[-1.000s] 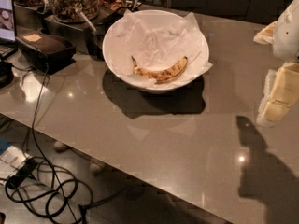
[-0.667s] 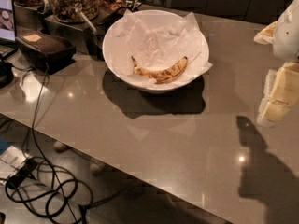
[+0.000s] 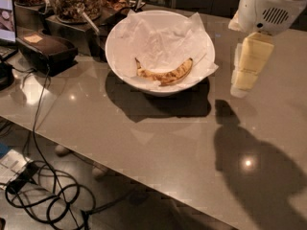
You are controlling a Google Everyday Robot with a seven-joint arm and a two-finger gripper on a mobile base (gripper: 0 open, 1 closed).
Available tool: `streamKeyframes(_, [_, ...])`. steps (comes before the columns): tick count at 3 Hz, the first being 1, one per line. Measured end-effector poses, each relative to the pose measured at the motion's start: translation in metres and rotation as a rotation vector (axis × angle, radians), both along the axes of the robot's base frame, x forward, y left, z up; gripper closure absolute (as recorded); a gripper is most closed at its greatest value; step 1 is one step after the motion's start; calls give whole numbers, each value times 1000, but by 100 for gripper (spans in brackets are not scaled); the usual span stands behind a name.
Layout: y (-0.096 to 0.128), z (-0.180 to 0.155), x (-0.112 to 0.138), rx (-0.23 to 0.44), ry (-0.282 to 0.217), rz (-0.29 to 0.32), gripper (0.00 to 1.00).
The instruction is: Pick banana from white bowl
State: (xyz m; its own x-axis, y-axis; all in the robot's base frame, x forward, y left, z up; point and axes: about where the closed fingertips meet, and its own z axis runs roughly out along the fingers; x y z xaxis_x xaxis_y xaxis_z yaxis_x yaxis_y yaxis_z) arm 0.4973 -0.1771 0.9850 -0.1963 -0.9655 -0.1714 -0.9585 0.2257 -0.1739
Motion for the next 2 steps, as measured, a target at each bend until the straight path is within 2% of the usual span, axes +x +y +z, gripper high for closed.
streamKeyframes(1, [3, 3, 6, 11, -31, -1, 0])
streamKeyframes(2, [20, 6, 25, -6, -65, 34, 0])
